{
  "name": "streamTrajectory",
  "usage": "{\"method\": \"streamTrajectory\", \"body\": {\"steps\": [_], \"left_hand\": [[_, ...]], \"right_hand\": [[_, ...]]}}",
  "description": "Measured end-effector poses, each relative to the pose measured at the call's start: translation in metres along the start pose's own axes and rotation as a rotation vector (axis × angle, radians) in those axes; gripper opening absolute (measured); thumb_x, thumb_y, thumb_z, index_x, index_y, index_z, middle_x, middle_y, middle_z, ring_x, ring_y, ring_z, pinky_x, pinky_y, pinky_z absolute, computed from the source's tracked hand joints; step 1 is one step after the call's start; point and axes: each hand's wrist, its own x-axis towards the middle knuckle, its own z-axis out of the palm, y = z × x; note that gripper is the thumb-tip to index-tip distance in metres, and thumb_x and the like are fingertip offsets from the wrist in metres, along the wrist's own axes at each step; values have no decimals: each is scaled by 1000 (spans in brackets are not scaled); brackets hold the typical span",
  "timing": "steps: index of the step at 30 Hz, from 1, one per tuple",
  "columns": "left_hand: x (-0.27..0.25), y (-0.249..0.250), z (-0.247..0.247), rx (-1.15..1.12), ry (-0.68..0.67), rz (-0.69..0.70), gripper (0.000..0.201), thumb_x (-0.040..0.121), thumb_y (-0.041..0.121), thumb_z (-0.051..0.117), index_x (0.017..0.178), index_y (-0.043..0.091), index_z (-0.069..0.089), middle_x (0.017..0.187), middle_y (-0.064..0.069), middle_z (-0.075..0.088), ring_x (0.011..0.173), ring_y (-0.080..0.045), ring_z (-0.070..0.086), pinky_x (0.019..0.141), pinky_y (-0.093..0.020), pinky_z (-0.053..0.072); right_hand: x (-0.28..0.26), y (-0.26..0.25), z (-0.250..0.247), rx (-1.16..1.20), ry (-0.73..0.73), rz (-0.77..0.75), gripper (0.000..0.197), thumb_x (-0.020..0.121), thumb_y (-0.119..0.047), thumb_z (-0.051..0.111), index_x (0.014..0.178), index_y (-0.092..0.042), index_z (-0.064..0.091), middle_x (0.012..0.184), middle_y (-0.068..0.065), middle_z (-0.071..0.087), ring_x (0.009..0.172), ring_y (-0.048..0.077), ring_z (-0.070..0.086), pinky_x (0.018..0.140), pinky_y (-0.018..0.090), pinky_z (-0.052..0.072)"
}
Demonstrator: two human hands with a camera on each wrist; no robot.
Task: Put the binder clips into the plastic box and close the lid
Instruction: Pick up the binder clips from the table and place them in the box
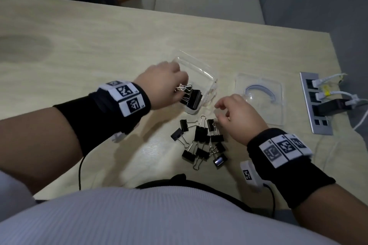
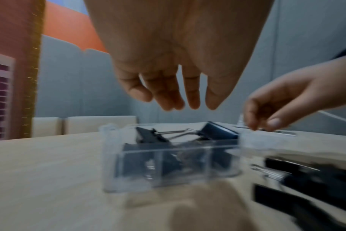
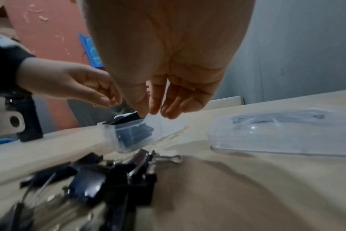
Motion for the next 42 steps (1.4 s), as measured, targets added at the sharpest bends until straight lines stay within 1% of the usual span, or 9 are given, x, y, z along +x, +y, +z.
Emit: {"method": "streamTrajectory", "body": {"steps": [5, 8, 11, 20, 27, 31, 36, 40, 42], "left_hand": [[-22, 31, 15, 181, -378, 143, 26, 87, 35, 55, 110, 23, 60, 100, -2, 65, 91, -24, 60, 63, -30, 42], [-24, 33, 24, 258, -492, 118, 42, 81, 49, 63, 111, 20, 57, 89, -2, 61, 83, -24, 57, 61, -31, 41], [-27, 34, 35, 299, -527, 116, 53, 77, 52, 67, 115, 20, 49, 86, -1, 55, 78, -24, 54, 58, -32, 40], [-33, 34, 47, 173, -433, 76, 38, 81, 36, 60, 113, 21, 47, 95, -2, 60, 71, -21, 46, 56, -31, 36], [-31, 38, 47, 144, -356, 99, 32, 85, 37, 51, 113, 21, 52, 98, -3, 61, 83, -27, 60, 58, -30, 39], [-27, 34, 32, 23, -295, 130, 38, 81, 34, 58, 117, 21, 51, 106, -2, 61, 92, -26, 60, 64, -29, 42], [-6, 19, 8, -178, -88, 34, 31, 77, 32, 62, 106, 23, 58, 95, 2, 66, 85, -20, 62, 72, -31, 50], [24, 4, -7, -299, 85, -144, 52, 80, 32, 67, 128, 22, 51, 107, -1, 69, 91, -21, 66, 84, -36, 53], [32, -2, -8, -275, 76, -182, 63, 80, 35, 69, 136, 21, 43, 121, -3, 62, 100, -21, 63, 89, -36, 51]], "right_hand": [[-11, -4, 16, -98, -219, -22, 45, 85, -41, 62, 127, -27, 52, 122, -1, 48, 106, 18, 52, 92, 35, 48], [-13, -11, 29, -170, -288, -7, 62, 75, -56, 68, 129, -34, 47, 122, -1, 42, 109, 19, 46, 92, 39, 49], [-13, -17, 39, -241, -261, -42, 57, 78, -48, 69, 128, -32, 48, 123, 3, 40, 112, 25, 44, 90, 42, 49], [-8, -12, 39, -125, -194, -38, 25, 83, -25, 62, 106, -20, 53, 105, 6, 51, 91, 27, 55, 74, 36, 49], [-5, -9, 32, -43, -165, -5, 14, 87, -12, 51, 99, -17, 57, 97, 6, 57, 86, 26, 56, 73, 34, 46], [0, -9, 12, 159, -39, 66, 13, 87, -15, 55, 95, -24, 61, 93, -2, 63, 79, 15, 57, 68, 25, 41], [23, -18, -11, 345, 84, 180, 24, 90, -22, 60, 113, -27, 52, 99, -5, 63, 68, -4, 54, 48, 6, 40], [46, -34, -26, 478, 157, 188, 48, 88, -22, 63, 132, -23, 44, 117, -1, 61, 91, 11, 62, 80, 23, 51], [50, -38, -30, 500, 130, 180, 54, 89, -24, 63, 137, -22, 39, 119, -6, 55, 97, 12, 61, 84, 28, 50]]}}
